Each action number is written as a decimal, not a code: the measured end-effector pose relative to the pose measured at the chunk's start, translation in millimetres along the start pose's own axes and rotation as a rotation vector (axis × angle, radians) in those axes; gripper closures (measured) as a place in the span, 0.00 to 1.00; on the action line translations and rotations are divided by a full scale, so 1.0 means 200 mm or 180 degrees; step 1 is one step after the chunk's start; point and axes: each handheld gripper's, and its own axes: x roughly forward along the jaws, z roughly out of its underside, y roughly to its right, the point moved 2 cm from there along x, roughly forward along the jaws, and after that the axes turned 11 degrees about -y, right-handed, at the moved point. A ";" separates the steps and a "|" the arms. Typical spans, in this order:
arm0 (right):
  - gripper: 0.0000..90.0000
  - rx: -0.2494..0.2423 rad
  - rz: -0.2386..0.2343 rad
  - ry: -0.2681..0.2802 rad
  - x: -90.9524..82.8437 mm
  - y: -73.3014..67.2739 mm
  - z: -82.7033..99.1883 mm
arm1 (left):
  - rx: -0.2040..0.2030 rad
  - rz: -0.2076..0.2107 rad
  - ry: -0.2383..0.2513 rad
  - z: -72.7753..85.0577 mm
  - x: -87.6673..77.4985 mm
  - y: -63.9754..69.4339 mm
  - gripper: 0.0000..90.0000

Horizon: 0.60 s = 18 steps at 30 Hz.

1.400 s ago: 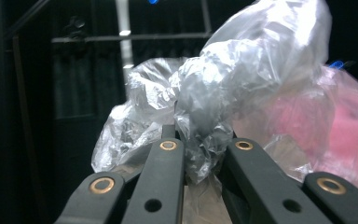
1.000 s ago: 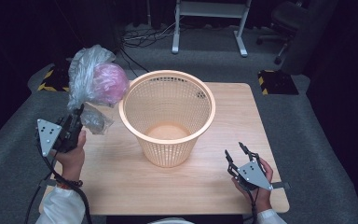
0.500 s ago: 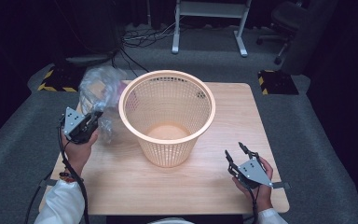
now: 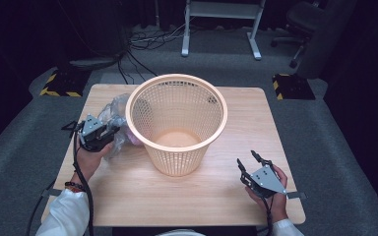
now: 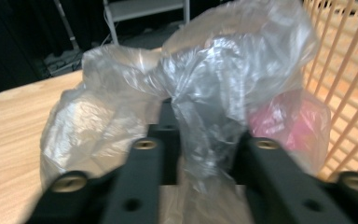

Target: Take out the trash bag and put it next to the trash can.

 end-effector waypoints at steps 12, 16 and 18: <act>0.51 -0.0037 -0.0037 -0.0028 0.00 -0.01 0.00 | 0.0150 0.0064 -0.0401 0.00 -0.11 0.04 0.18; 0.50 -0.0050 -0.0042 -0.0043 0.01 -0.01 0.00 | 0.0209 0.0090 -0.0368 0.01 -0.20 0.06 0.17; 0.50 -0.0052 -0.0042 -0.0058 0.01 -0.01 0.01 | 0.0221 0.0051 -0.0314 0.01 -0.25 0.07 0.17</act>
